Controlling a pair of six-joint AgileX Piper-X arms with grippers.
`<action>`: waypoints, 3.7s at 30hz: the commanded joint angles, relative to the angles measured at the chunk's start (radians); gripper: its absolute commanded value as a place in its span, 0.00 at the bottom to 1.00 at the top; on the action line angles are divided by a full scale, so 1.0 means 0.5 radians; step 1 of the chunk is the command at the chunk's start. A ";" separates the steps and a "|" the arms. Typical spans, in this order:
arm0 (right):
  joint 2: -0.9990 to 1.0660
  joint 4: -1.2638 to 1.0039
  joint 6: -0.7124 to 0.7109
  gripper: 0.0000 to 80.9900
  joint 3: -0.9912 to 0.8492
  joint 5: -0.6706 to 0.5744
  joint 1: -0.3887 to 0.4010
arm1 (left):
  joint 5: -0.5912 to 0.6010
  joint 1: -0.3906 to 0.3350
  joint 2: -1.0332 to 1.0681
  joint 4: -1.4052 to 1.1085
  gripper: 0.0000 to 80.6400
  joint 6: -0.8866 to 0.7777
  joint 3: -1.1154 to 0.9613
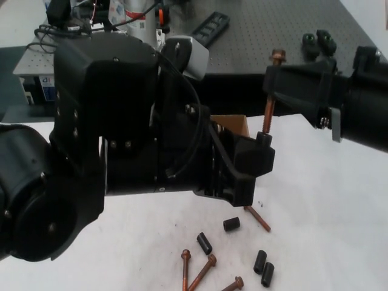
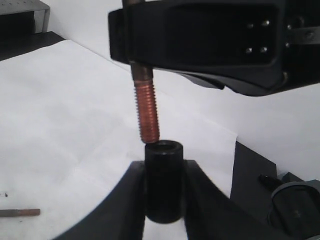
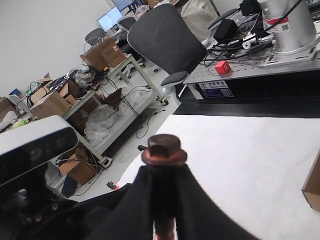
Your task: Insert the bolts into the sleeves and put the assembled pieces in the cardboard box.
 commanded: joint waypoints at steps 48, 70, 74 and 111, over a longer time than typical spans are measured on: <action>0.001 0.006 -0.010 0.19 -0.009 -0.234 0.002 | -0.166 -0.002 -0.024 -0.173 0.01 0.131 -0.027; -0.570 0.971 -0.295 0.52 -0.009 0.113 -0.500 | -0.742 0.339 0.860 -0.252 0.01 -0.138 -0.601; -0.607 1.233 -0.383 0.52 -0.009 0.226 -0.545 | -0.735 0.382 1.407 0.331 0.01 -0.117 -1.276; 0.948 1.445 -1.139 0.44 -0.374 0.572 -0.334 | -0.647 0.448 2.075 1.921 0.34 -0.098 -2.791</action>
